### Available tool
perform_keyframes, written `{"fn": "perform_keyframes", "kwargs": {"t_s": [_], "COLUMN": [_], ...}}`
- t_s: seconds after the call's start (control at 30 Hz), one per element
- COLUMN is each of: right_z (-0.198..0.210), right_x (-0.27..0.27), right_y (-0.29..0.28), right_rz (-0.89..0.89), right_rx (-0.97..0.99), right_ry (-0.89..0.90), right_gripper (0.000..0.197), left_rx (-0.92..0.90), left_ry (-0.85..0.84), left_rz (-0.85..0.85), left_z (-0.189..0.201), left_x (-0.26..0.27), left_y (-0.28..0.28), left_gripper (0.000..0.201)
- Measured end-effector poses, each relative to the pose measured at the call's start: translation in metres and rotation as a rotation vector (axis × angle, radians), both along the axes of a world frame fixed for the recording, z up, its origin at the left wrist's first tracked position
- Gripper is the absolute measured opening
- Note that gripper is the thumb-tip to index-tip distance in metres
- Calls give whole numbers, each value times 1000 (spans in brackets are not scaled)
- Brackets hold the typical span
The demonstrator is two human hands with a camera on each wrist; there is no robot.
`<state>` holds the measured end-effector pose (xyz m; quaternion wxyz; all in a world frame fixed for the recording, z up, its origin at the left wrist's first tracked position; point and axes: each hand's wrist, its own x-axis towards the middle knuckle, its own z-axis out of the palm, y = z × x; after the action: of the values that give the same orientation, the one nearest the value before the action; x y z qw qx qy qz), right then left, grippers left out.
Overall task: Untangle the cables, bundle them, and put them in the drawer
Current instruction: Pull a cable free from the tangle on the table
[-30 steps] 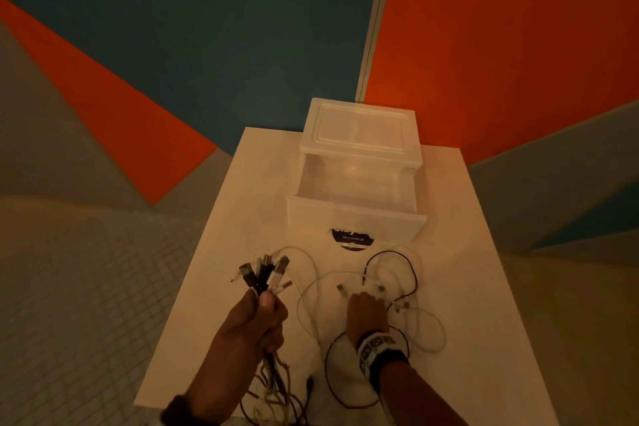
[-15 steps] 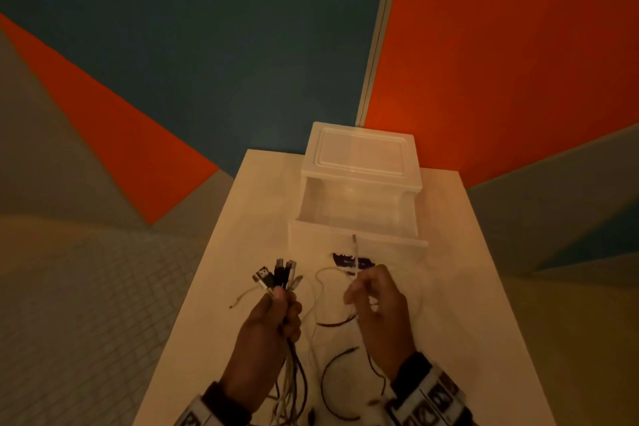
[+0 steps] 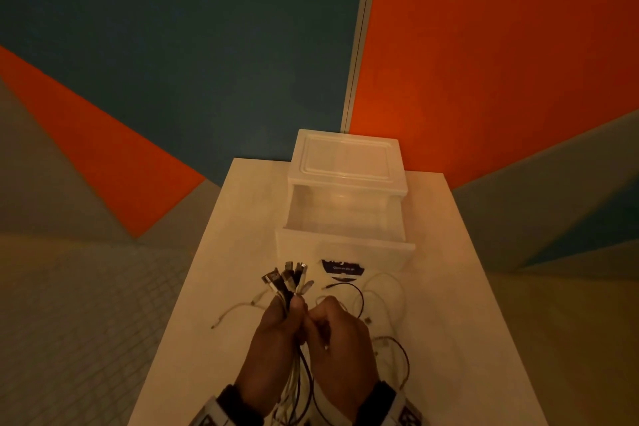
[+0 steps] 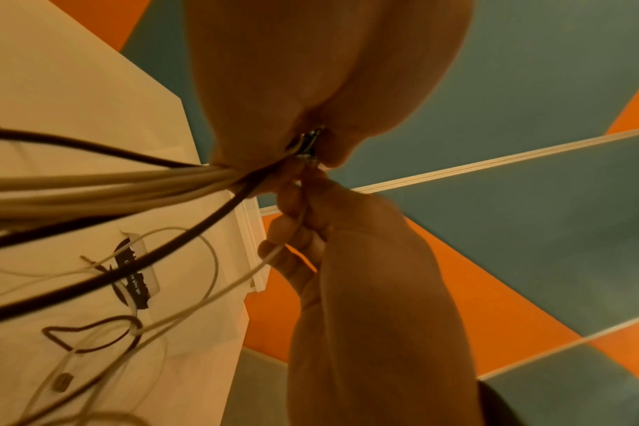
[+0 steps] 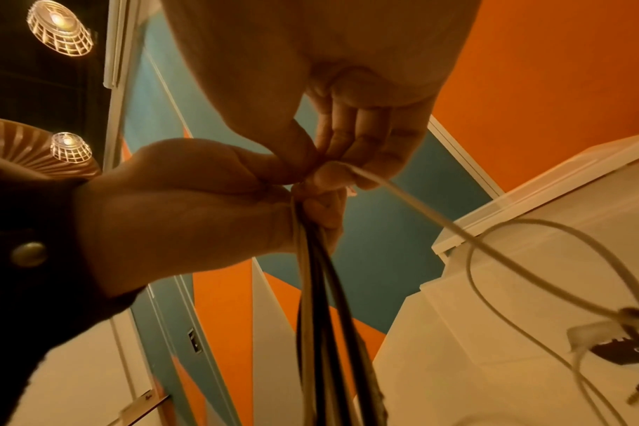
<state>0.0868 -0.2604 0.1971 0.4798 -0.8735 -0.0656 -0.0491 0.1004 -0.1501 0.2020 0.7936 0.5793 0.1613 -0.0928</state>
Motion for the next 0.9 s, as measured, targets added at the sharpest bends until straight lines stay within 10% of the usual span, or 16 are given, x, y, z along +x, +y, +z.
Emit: {"fn": "perform_keyframes", "kwargs": {"t_s": [0.3, 0.9], "right_z": [-27, -114], "right_x": [-1, 19], "right_y": [-26, -87], "right_rz": [262, 306], "right_rx": [258, -412], "right_ry": [239, 341], "right_gripper": [23, 25], "left_rx": [-88, -276], "left_ry": [-49, -386], "left_rz": [124, 210], "left_z": [1, 82], "left_x": [5, 16], "left_y": [11, 88], "left_gripper": [28, 29]}}
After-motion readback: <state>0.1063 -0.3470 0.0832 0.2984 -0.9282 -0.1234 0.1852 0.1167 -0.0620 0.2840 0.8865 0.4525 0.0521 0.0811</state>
